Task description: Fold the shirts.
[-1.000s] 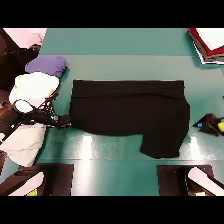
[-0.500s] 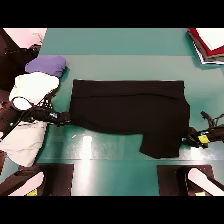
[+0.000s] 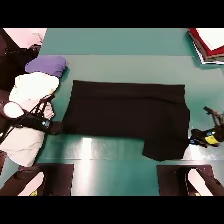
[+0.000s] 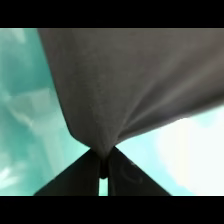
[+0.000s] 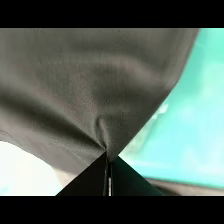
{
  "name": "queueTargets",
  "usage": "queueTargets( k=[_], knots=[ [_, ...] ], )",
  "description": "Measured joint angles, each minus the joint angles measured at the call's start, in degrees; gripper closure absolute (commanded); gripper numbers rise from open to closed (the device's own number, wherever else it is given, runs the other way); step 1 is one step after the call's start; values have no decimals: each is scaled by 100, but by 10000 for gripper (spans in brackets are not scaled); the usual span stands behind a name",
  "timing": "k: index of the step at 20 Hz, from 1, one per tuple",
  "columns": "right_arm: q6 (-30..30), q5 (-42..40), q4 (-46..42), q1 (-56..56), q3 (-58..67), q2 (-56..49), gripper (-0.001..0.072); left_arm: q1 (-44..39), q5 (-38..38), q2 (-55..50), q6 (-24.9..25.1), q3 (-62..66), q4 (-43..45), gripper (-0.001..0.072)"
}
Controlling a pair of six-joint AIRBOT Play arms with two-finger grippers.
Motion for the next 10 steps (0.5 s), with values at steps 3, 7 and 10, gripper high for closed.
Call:
queueTargets(
  k=[3,7,10],
  knots=[
    [225,254,-157,4,354,706,699,-2,-544,629,-162,0,105,681],
    [317,109,155,17,1045,699,698,0,-234,686,-260,361,-79,681],
    [260,-319,476,190,1563,37,698,0,299,90,-267,713,-306,680]
  ],
)
